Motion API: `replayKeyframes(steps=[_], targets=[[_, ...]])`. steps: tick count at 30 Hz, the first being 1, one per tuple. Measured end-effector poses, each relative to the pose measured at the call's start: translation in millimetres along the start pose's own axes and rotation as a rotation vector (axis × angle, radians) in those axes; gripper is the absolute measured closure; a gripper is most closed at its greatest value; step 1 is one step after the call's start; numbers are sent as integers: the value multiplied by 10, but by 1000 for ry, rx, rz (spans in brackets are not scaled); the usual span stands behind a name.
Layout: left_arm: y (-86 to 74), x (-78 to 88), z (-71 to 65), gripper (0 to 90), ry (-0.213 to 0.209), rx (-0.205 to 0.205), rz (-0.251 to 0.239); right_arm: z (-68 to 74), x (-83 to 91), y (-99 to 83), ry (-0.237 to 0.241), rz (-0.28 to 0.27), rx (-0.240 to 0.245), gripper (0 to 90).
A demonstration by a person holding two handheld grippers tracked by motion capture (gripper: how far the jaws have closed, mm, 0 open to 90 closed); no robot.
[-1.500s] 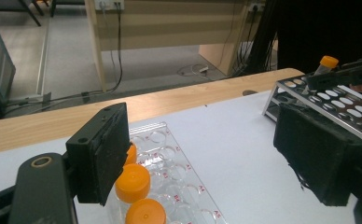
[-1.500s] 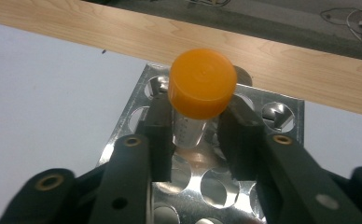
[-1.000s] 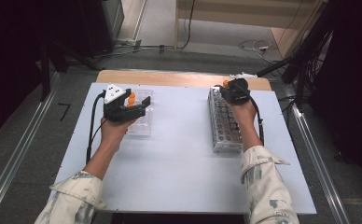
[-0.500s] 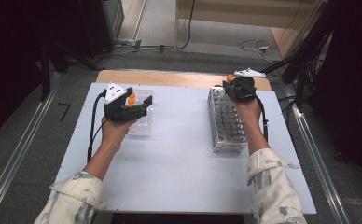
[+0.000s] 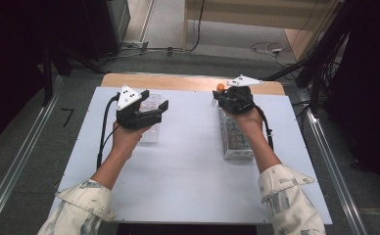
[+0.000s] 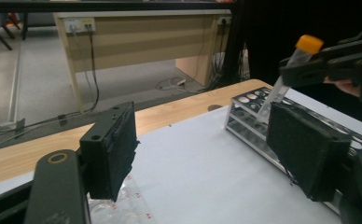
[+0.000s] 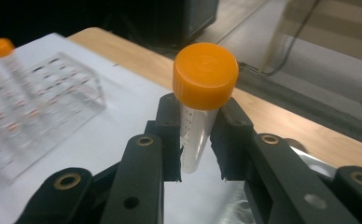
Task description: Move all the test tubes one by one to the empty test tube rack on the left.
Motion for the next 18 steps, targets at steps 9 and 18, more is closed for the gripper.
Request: replayKeyframes(steps=[9, 18], targets=[[-31, -89, -177, 312, -86, 2, 20, 486, -179, -100, 136, 55, 36, 715], [-100, -186, -317, 411, -158, 2, 50, 880, -272, -170, 242, 89, 56, 715]])
Point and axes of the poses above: each handheld gripper's, and its own axes: x roughly backward along the jaws, y roughly out of its top, z roughly to its left, the point moved 4 cm from there along -x, roughly forward along the jaws, and after that the axes turned 15 degrees about -z, right-handed, at the moved point
